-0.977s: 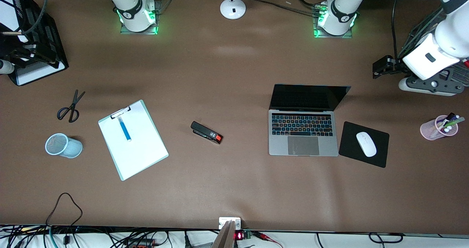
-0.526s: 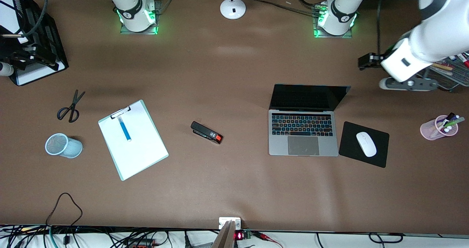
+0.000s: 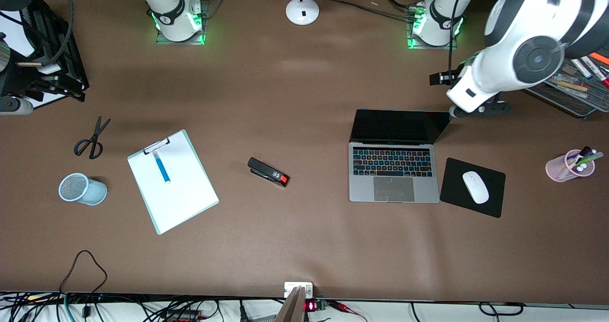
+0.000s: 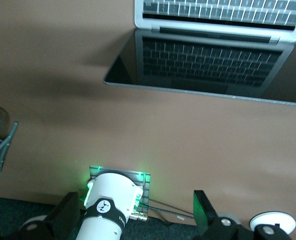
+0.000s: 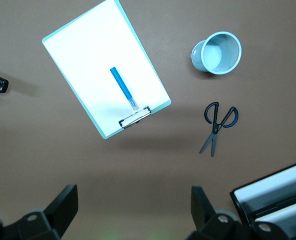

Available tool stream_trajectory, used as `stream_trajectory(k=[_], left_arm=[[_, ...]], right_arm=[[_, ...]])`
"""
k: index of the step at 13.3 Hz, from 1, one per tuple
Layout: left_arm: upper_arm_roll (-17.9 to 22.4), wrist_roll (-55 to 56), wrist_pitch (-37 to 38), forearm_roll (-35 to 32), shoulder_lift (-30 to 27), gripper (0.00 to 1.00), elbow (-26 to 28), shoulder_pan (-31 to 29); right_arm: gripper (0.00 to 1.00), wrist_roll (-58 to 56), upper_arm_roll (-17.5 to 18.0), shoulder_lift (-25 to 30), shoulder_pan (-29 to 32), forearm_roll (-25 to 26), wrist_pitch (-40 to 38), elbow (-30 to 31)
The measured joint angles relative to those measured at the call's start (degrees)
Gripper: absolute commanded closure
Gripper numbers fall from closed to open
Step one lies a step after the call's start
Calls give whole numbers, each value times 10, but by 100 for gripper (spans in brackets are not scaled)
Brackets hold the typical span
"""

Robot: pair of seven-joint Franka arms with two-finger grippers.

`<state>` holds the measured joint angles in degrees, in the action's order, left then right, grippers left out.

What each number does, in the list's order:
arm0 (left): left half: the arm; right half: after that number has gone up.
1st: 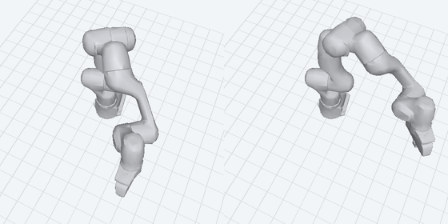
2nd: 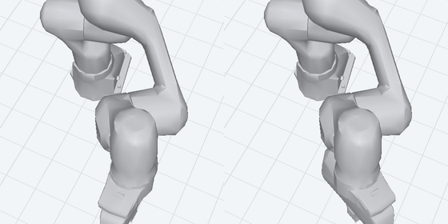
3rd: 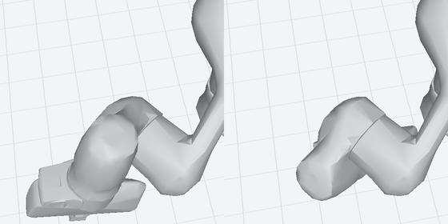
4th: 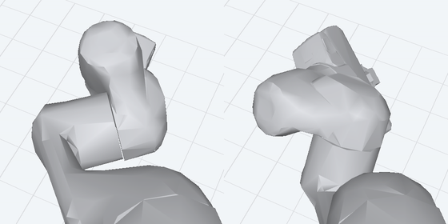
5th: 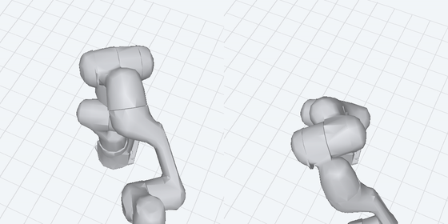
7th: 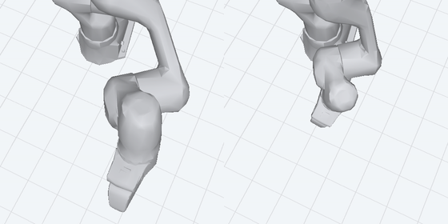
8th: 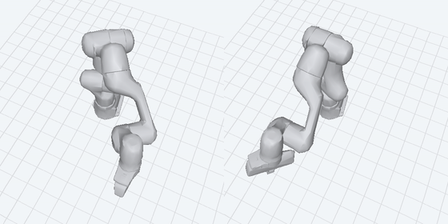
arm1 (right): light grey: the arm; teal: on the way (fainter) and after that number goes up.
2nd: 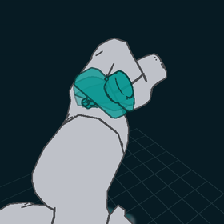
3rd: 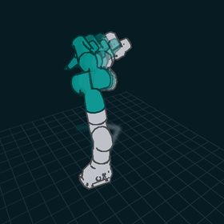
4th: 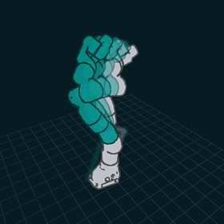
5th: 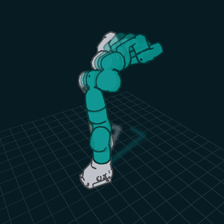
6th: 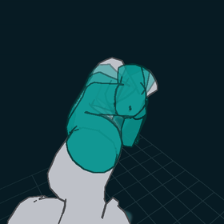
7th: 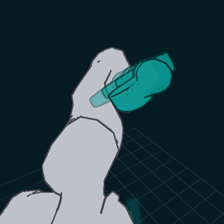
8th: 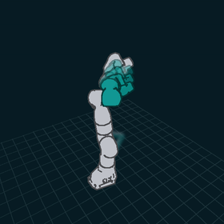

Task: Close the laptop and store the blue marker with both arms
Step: 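Lower the left gripper onto the top edge of the laptop screen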

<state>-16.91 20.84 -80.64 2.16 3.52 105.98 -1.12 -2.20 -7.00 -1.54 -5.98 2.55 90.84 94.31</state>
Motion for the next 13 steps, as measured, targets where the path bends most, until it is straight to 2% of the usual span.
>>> stream_trajectory(k=[7, 10, 13], left_arm=[[-36, 5, -137, 11, -2, 0, 122, 0], [-40, 7, -195, 13, -2, 0, 154, 0], [-40, 7, -241, 13, -1, 0, 163, 0]], right_arm=[[0, 0, 0, -28, -1, -45, 1, 0], [0, 0, 1, -36, -2, -45, 1, 0], [0, 0, 0, -42, 0, -45, -2, 0]])
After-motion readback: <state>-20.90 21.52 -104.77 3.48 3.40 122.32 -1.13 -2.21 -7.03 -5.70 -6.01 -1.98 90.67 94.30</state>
